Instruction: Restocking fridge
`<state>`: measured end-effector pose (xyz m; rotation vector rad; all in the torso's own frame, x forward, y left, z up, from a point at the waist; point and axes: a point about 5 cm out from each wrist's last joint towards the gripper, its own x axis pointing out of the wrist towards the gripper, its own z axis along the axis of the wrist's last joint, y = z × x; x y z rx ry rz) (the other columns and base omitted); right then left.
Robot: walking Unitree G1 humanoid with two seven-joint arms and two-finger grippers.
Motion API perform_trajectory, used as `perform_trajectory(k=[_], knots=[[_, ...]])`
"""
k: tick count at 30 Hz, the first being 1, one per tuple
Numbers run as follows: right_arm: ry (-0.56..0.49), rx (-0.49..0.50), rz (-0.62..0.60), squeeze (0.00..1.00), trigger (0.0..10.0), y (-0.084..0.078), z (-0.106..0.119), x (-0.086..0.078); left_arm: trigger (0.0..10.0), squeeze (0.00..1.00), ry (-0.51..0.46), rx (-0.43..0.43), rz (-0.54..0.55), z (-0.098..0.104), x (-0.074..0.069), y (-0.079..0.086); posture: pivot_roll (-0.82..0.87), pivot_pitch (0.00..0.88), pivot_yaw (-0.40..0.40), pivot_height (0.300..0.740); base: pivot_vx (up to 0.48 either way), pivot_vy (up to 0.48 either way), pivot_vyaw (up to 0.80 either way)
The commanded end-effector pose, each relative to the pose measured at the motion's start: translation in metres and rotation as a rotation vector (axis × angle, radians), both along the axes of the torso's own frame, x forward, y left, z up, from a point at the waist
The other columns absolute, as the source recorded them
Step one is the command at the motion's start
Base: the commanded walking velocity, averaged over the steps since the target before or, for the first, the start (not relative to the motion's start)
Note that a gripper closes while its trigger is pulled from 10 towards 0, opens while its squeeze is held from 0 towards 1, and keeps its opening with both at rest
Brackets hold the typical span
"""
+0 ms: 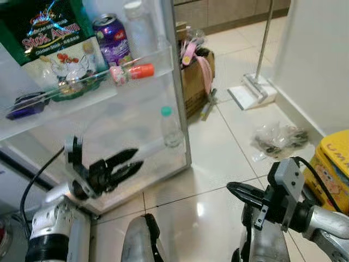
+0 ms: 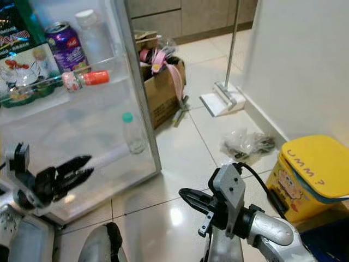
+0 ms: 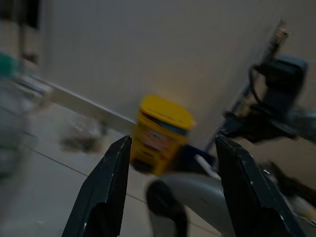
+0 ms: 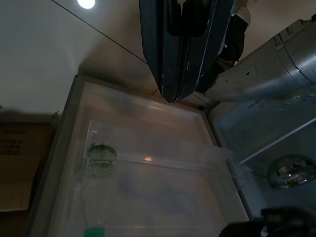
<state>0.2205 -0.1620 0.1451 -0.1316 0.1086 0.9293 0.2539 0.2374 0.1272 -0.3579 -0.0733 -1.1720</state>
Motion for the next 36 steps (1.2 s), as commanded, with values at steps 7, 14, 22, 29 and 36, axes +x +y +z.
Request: perform_trajectory(k=[7, 14, 22, 29, 36], knots=[[0.031, -0.001, -0.063, 0.00, 10.0, -0.006, -0.021, 0.008, 10.0, 0.00, 0.085, 0.037, 0.044, -0.026, -0.010, -0.014, -0.08, 0.070, 0.099, 0.417, 0.000, 0.000, 0.00], [0.055, -0.025, -0.165, 0.00, 10.0, -0.010, -0.038, 0.022, 10.0, 0.00, 0.115, 0.018, 0.219, -0.050, -0.007, -0.042, -0.07, 0.023, 0.086, 0.417, 0.000, 0.000, 0.00], [0.062, -0.011, -0.237, 0.00, 10.0, -0.009, -0.046, 0.037, 10.0, 0.00, 0.088, 0.035, 0.425, -0.057, -0.006, -0.067, -0.06, 0.000, 0.066, 0.417, 0.000, 0.000, 0.00], [0.031, 0.016, -0.257, 0.00, 10.0, -0.007, -0.043, 0.050, 10.0, 0.00, -0.023, 0.046, 0.540, -0.034, 0.010, -0.058, -0.05, 0.000, 0.053, 0.417, 0.000, 0.000, 0.00], [0.008, 0.055, -0.239, 0.00, 10.0, -0.004, -0.038, 0.052, 10.0, 0.00, -0.090, 0.063, 0.592, -0.017, 0.024, -0.054, -0.06, 0.000, 0.054, 0.422, 0.000, 0.000, 0.00]])
